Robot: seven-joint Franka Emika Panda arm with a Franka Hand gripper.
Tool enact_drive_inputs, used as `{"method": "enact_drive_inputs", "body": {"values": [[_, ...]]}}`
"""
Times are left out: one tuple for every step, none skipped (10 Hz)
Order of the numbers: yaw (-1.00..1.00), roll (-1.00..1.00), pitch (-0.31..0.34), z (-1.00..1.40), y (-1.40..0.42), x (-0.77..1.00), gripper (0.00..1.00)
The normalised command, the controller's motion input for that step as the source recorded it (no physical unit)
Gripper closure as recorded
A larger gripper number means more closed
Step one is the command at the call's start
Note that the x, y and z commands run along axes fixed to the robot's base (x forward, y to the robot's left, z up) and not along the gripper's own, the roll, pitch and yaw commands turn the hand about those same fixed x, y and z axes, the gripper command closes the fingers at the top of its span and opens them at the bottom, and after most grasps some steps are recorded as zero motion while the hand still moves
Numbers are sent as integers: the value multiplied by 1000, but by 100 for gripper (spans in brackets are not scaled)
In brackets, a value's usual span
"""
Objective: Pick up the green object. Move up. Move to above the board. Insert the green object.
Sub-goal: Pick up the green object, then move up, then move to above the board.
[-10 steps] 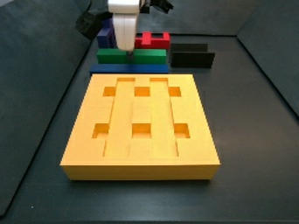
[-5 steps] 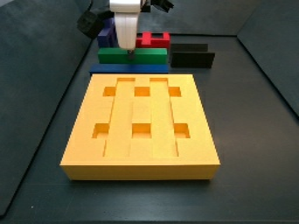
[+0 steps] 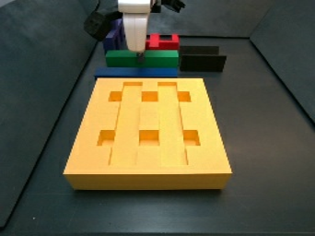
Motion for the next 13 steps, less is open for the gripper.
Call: {"method": "enact_drive_inputs", "body": {"values": [[0,0,0,0,0,0,100],[0,0,0,0,0,0,100],[0,0,0,833,0,0,100],[16,11,3,859,67,-16,100],[2,14,54,627,62,-97,100],[-3,18,39,418,47,-81,100],[0,0,0,1400,0,0,100],[-1,-7,33,1400,-10,-8,100],[-7,-1,42,1400,-10,-33,100],[-6,7,16,1400,-8,-6,100],[0,3,50,1400,-8,27,100],[-5,5,80,1400,-11,16,100],[0,2,71,999,-5,18,100]]}}
